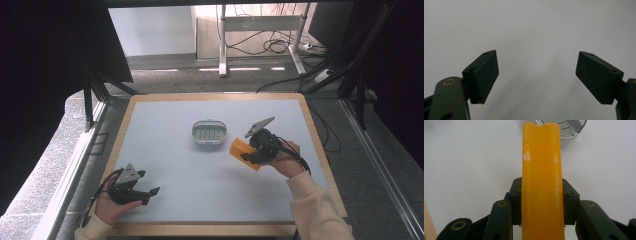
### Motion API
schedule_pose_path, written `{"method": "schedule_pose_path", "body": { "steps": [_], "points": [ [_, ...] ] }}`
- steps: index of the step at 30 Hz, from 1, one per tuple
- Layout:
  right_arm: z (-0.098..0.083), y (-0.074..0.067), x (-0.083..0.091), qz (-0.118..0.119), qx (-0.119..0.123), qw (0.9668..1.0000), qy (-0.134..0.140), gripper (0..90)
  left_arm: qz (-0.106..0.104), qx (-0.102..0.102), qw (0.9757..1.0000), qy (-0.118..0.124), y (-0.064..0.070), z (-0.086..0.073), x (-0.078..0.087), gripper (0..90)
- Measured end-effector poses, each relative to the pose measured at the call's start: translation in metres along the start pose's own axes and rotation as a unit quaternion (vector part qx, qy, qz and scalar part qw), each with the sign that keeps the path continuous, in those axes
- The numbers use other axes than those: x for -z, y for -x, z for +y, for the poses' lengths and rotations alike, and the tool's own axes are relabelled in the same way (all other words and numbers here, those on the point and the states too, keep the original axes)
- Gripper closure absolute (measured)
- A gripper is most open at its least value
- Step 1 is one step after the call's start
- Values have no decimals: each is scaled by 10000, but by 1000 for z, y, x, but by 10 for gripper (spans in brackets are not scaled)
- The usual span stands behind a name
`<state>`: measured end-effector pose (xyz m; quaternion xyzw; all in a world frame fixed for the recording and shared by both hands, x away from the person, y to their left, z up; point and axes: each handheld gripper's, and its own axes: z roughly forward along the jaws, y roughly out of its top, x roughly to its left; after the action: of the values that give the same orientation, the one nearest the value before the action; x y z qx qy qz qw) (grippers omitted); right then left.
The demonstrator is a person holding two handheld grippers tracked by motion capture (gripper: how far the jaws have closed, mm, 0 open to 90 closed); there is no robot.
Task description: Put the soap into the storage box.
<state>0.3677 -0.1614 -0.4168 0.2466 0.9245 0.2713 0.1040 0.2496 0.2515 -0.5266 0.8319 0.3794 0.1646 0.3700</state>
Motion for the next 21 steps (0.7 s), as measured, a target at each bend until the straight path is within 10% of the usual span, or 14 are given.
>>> {"method": "schedule_pose_path", "body": {
  "steps": [21],
  "points": [
    [30,9,-3,131,357,9993,24,619,-17,-6,10000,-35,0,0,-1,186]
  ]
}}
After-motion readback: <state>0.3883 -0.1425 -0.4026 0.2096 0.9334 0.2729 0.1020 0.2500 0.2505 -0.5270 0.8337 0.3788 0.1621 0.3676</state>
